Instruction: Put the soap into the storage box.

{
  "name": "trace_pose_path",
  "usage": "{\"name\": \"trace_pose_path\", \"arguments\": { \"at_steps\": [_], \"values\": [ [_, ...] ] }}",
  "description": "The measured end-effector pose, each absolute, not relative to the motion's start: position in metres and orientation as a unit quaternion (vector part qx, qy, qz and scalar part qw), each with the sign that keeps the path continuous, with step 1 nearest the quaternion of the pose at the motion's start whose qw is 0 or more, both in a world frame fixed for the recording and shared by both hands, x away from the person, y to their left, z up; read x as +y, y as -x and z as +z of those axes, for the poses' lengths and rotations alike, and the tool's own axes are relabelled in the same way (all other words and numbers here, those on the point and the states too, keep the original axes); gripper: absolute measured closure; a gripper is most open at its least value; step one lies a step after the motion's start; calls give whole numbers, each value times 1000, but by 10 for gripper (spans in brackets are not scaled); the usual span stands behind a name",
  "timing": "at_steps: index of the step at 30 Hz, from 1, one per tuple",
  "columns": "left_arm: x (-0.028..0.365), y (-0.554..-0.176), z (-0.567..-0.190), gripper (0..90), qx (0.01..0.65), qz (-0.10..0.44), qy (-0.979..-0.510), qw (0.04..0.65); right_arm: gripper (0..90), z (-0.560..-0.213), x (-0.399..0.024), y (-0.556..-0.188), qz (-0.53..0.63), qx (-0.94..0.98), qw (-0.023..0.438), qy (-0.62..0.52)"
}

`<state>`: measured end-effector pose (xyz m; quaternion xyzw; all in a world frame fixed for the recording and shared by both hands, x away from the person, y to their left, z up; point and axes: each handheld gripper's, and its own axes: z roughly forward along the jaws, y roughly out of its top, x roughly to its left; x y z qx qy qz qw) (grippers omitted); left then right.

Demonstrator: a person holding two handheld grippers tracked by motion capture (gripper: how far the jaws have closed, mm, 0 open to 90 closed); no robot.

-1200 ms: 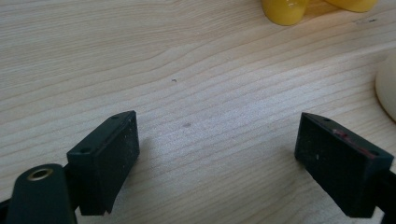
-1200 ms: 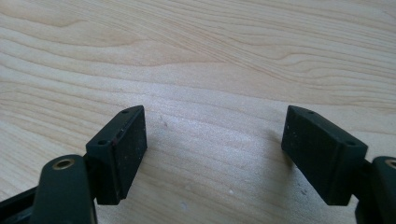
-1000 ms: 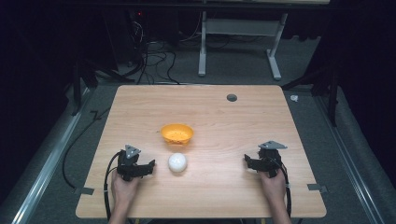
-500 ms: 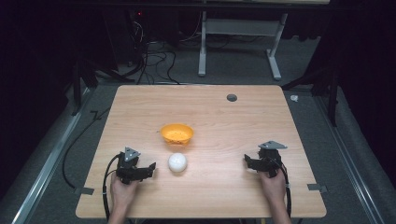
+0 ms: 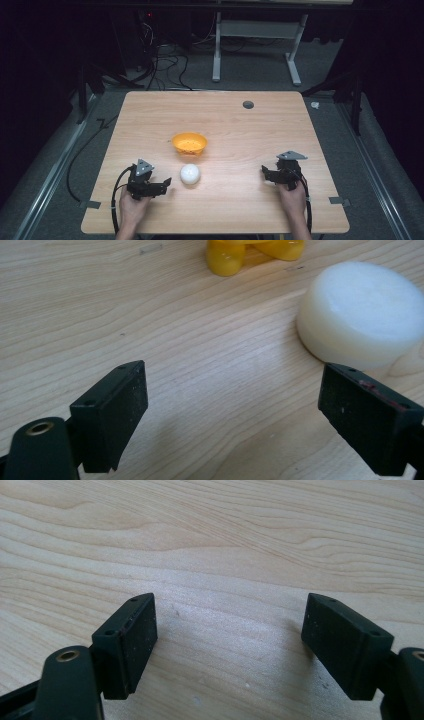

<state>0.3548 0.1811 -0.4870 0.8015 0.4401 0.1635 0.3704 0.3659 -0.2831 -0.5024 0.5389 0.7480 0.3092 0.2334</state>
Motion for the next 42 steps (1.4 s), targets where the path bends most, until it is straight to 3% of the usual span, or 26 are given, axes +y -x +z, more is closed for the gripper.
{"name": "trace_pose_path", "arguments": {
  "at_steps": [42],
  "values": [
    [123, -361, -478, 130, 383, 129, -835, 374, 230, -502, -283, -366, 309, 748, 233, -540]
  ]
}}
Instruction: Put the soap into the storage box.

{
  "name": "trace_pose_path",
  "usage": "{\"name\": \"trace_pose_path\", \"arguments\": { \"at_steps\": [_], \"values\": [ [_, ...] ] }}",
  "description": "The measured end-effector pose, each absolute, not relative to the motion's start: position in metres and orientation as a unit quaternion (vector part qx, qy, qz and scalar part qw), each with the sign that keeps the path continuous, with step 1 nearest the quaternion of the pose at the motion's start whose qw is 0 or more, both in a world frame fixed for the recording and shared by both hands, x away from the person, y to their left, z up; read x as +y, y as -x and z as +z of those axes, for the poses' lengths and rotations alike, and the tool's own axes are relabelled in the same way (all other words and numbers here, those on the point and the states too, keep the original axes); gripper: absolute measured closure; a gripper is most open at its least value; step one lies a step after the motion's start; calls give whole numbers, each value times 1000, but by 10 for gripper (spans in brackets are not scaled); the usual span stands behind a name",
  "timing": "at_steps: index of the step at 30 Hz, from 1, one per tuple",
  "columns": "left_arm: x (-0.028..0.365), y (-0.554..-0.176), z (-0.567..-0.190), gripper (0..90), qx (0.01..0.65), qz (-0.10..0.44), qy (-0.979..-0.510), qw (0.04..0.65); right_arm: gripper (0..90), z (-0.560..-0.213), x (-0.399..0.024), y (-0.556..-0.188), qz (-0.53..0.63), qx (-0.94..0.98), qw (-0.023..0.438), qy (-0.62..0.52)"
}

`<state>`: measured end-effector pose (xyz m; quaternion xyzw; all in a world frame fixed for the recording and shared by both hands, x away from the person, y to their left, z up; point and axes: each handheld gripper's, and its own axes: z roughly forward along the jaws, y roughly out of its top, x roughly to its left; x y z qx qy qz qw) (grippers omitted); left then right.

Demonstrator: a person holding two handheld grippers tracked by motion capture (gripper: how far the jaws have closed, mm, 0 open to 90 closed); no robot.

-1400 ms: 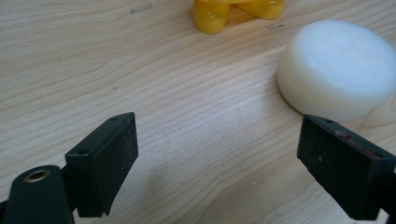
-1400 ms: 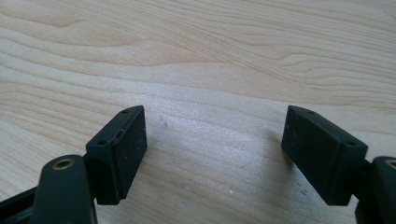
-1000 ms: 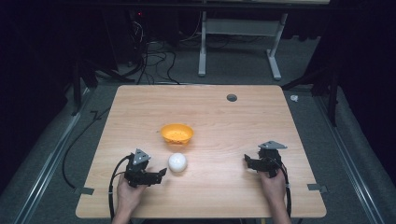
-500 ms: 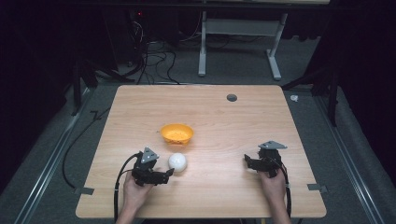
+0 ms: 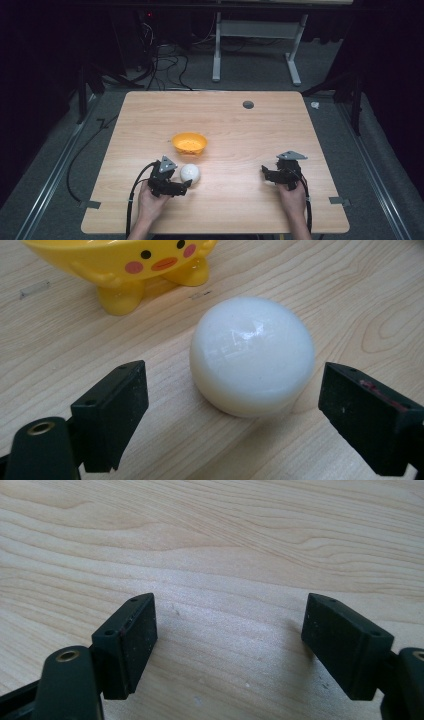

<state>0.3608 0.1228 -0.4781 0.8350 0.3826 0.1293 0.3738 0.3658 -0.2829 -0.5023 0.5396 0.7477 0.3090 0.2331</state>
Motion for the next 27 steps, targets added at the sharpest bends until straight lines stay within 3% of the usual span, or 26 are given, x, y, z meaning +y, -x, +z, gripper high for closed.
{"name": "trace_pose_path", "arguments": {
  "at_steps": [27],
  "values": [
    [102, -375, -494, 151, 383, 117, -844, 357, 230, -502, -283, -366, 309, 748, 233, -539]
  ]
}}
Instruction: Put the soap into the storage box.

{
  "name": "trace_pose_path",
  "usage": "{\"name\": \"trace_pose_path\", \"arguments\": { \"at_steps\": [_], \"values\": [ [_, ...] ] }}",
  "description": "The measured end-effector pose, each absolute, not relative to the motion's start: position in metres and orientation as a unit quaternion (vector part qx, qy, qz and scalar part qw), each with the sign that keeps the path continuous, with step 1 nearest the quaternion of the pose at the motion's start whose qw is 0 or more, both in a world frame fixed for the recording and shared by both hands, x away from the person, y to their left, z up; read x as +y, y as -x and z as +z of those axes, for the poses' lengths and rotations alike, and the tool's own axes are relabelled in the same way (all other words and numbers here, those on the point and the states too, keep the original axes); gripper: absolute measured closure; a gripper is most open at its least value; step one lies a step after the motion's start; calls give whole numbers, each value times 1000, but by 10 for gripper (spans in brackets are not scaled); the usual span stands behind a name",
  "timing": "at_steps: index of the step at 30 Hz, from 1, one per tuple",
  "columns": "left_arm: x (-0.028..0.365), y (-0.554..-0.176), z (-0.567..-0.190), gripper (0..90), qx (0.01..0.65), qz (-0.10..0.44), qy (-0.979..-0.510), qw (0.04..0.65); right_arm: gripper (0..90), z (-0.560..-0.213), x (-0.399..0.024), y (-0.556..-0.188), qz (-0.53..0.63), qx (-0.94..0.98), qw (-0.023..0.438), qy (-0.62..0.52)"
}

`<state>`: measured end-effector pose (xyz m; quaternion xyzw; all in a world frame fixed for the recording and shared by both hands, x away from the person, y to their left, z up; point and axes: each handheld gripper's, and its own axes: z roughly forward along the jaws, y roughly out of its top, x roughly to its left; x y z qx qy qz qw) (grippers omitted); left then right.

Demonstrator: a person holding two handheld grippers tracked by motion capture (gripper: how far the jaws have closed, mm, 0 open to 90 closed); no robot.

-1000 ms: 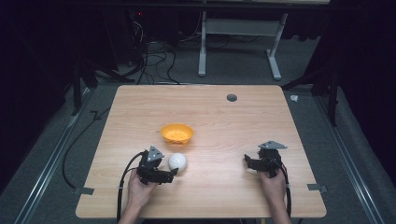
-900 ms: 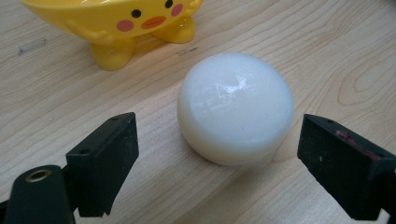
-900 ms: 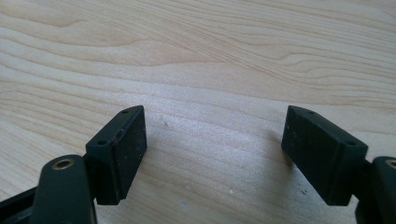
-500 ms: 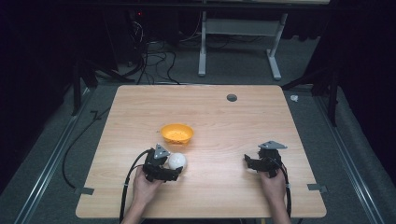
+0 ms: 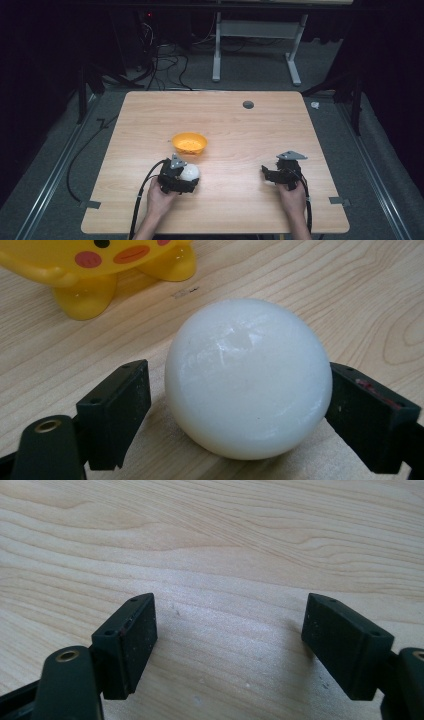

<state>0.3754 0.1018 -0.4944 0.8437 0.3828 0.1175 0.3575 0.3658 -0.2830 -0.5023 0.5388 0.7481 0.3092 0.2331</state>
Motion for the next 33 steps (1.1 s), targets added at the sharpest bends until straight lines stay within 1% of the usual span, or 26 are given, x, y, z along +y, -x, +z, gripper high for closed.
{"name": "trace_pose_path", "arguments": {
  "at_steps": [13, 18, 33],
  "values": [
    [93, -378, -497, 185, 379, 128, -844, 357, 230, -502, -283, -366, 309, 748, 233, -539],
    [91, -379, -500, 233, 379, 126, -842, 362, 230, -502, -283, -366, 309, 748, 233, -539],
    [97, -379, -496, 241, 381, 121, -839, 368, 229, -502, -283, -366, 310, 747, 230, -541]
  ]
}}
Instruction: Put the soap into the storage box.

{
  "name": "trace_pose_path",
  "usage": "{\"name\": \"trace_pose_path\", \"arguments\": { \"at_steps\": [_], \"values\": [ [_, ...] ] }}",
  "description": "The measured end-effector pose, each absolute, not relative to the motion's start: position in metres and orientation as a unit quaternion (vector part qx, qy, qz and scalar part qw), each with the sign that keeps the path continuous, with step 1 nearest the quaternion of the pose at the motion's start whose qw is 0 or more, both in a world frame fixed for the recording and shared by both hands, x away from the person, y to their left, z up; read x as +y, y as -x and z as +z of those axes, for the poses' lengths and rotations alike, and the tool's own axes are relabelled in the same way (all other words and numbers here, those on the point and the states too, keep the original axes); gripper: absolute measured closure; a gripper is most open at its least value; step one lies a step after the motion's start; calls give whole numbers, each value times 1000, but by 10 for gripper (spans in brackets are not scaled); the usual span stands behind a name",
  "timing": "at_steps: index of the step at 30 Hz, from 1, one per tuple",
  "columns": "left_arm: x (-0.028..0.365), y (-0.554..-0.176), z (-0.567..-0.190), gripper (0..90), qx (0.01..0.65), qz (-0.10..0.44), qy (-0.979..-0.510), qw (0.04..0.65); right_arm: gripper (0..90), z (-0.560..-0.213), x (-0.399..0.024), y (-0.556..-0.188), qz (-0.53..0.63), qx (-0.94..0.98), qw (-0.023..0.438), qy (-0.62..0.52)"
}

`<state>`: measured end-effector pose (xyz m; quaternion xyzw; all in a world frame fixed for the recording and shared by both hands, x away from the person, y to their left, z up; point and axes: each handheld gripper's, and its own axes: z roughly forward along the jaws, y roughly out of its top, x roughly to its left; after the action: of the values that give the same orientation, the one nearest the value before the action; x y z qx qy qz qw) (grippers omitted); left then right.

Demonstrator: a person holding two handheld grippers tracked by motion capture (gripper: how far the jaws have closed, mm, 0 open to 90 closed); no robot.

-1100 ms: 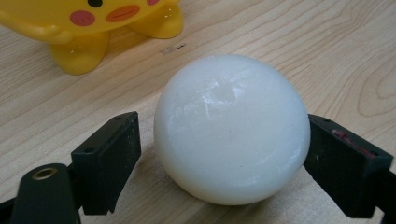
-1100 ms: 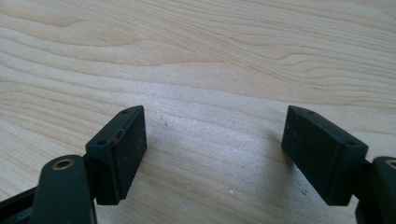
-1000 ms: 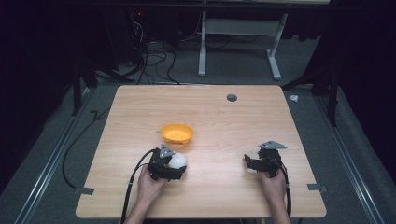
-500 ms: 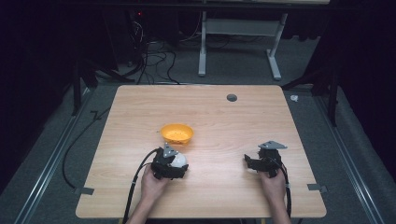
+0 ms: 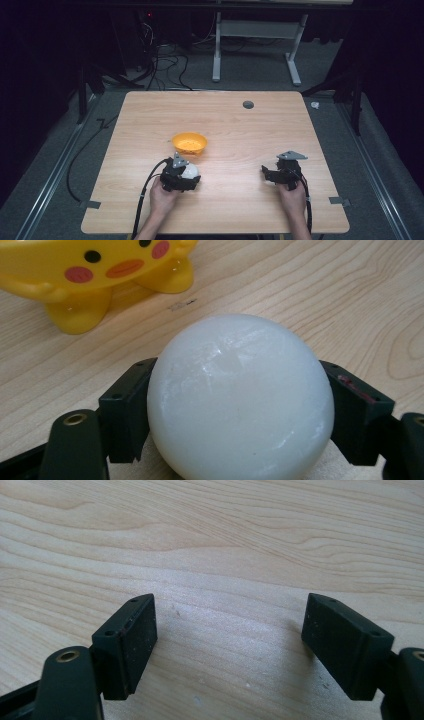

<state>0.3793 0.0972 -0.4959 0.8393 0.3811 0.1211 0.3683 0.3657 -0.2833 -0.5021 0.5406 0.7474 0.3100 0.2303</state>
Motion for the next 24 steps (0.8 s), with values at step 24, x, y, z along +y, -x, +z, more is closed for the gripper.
{"name": "trace_pose_path", "arguments": {
  "at_steps": [24],
  "values": [
    [126, -371, -468, 241, 395, 108, -822, 395, 228, -502, -283, -366, 310, 748, 232, -538]
  ]
}}
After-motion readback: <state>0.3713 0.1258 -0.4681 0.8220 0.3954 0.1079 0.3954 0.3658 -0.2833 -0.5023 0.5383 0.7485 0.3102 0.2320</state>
